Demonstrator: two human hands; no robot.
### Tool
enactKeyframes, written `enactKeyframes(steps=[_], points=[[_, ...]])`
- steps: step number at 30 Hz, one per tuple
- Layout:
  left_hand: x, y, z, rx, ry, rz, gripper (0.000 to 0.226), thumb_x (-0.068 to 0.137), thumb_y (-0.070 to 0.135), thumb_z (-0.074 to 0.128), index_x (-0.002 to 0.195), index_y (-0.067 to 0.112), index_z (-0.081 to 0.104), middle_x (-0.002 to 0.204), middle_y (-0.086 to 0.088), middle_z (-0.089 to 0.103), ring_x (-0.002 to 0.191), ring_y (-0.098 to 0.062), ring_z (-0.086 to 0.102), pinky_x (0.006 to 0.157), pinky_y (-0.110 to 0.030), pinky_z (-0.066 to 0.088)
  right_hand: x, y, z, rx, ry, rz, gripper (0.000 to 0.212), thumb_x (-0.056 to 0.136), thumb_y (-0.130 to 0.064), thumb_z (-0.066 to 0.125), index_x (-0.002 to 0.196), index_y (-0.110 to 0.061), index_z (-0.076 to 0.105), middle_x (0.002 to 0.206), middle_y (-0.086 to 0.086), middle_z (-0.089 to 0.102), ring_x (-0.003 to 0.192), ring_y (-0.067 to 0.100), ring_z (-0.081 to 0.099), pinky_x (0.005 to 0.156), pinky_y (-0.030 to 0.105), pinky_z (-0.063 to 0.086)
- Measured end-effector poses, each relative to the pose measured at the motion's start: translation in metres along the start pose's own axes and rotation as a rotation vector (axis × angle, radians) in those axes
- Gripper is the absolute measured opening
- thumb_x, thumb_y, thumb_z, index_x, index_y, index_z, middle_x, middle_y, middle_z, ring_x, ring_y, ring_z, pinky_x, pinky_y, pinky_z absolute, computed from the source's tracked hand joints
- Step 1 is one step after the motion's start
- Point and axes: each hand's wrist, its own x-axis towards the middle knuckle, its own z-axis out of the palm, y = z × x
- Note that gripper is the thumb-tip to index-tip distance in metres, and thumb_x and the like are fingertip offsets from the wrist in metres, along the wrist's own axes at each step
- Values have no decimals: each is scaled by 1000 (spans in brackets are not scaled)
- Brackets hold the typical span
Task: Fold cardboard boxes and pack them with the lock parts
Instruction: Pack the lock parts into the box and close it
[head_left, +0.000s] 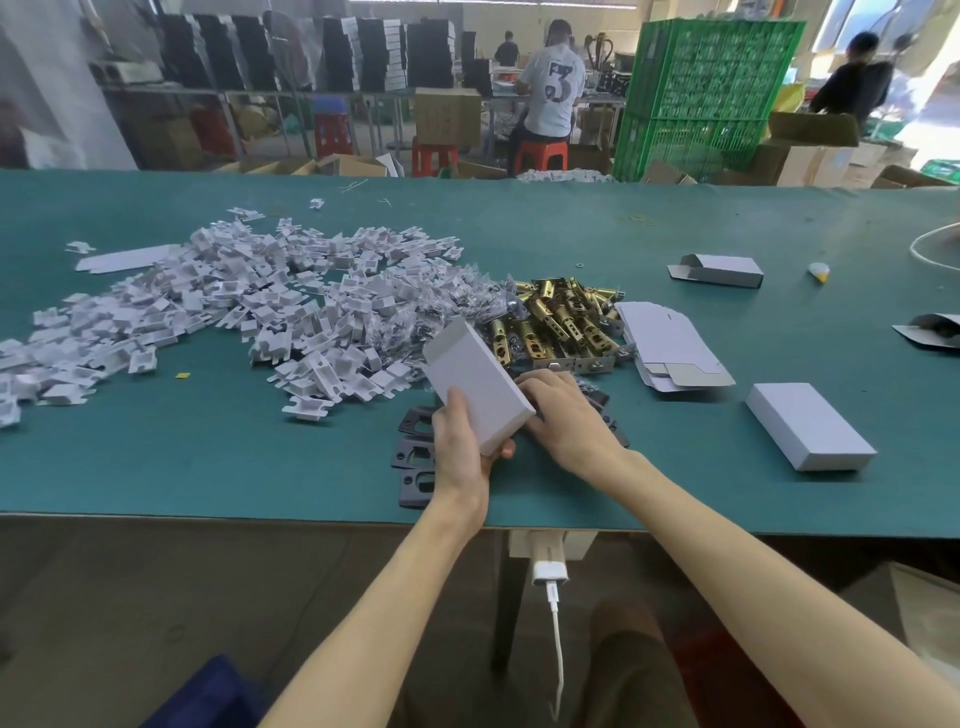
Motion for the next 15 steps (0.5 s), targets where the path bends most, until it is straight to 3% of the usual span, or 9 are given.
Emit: enactKeyframes(steps=[10,15], points=[[-1,0,-1,95,6,1,52,111,46,38,141,4,42,111,-21,59,86,-26,57,52,-28,47,3,0,-5,67,46,42,22,99,-15,59,116,-9,71,127,3,63,119,22,48,100,32,41],[-3,0,-1,144,-35,11,43,111,40,44,133,4,39,105,-16,61,75,-19,61,53,-32,49,9,-30,-27,244,380,94,27,101,-1,49,123,-3,64,122,11,65,114,23,58,98,26,44]])
